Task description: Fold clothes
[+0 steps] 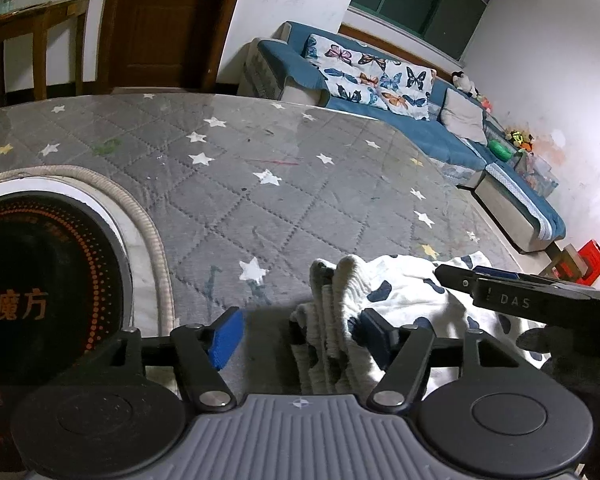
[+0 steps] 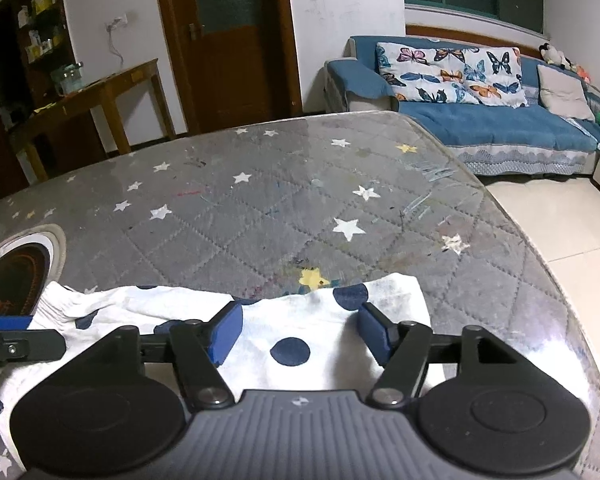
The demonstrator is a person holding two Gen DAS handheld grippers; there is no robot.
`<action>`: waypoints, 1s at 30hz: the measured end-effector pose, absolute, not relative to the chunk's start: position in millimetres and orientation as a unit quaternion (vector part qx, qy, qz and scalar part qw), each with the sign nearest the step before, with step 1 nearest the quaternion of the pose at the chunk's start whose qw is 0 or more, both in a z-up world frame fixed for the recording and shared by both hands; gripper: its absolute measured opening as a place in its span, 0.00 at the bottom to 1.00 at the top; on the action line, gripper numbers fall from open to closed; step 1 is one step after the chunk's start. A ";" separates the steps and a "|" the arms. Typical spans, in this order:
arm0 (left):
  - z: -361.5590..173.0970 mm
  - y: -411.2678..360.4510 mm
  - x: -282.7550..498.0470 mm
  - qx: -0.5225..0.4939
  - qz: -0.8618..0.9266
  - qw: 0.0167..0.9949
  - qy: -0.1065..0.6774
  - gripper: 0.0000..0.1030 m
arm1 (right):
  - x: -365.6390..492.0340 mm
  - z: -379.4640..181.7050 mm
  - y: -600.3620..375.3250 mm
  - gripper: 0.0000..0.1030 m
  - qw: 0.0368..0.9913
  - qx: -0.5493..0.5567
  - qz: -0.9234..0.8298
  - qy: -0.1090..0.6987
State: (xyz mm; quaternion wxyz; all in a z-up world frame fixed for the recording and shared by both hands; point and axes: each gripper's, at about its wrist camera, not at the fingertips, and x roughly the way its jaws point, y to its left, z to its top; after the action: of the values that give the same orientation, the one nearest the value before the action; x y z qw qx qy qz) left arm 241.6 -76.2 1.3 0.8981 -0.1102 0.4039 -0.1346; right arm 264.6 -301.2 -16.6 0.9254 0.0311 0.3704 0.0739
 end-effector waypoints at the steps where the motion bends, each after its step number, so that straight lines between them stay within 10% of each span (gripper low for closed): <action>1: 1.1 -76.0 241.9 -0.111 -0.134 0.898 0.405 0.68 | 263.5 -15.4 -301.4 0.68 0.926 0.031 0.076 0.369; 30: -4.9 -76.0 234.3 -0.082 -0.112 0.910 0.391 0.85 | 120.4 -23.4 -259.4 1.00 0.940 0.016 0.132 0.314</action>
State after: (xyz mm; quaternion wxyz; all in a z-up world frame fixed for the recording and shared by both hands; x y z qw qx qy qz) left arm 234.3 -76.0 -4.9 0.9099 -0.0818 0.3909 -0.1122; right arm 120.4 -259.4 -23.4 0.9400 0.0159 0.3144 0.1317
